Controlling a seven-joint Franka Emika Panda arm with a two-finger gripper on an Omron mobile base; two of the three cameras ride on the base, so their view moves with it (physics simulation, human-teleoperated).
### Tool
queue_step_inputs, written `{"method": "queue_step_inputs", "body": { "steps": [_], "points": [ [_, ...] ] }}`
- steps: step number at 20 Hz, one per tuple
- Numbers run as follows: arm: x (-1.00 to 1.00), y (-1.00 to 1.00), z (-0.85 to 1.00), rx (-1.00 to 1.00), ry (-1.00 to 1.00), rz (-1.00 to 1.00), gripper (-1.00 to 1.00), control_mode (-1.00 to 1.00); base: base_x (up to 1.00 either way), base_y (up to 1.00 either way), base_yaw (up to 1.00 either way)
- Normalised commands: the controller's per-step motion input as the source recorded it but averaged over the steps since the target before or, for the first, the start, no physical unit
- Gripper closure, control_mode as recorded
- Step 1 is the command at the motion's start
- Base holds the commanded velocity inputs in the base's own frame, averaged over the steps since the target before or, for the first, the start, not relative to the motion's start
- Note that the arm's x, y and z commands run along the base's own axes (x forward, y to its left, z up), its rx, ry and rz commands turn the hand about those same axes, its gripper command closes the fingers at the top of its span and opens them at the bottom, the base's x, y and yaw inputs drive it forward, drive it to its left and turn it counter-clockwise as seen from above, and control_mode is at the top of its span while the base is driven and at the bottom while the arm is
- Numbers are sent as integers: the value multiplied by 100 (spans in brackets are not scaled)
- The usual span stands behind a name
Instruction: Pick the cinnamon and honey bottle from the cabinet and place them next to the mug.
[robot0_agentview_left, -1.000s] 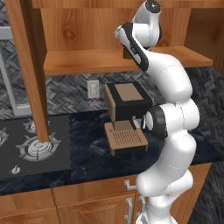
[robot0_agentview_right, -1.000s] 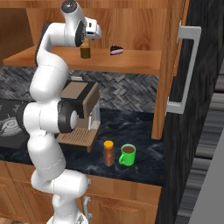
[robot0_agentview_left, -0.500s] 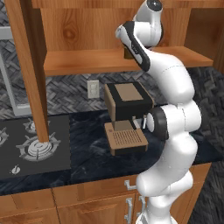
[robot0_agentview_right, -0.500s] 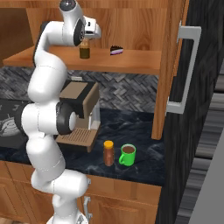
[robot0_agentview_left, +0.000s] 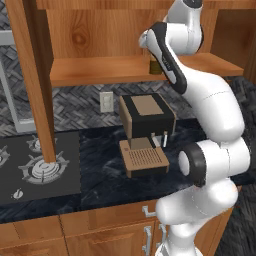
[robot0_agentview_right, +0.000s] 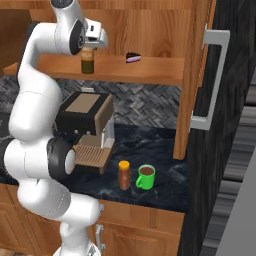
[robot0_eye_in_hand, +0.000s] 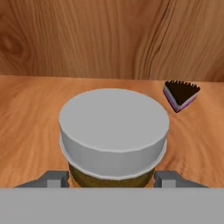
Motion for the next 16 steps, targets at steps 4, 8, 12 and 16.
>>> {"method": "queue_step_inputs", "body": {
  "steps": [4, 8, 12, 16],
  "points": [
    [-99, 0, -26, 0, 0, 0, 100, -100, 0, 0, 0],
    [-77, 0, -59, 0, 9, 0, 100, -100, 0, 0, 0],
    [-55, -9, -78, 0, 17, 0, 100, -100, 0, 0, 0],
    [-48, -21, -78, 0, 20, 0, 100, -100, 0, 0, 0]
  ]
}}
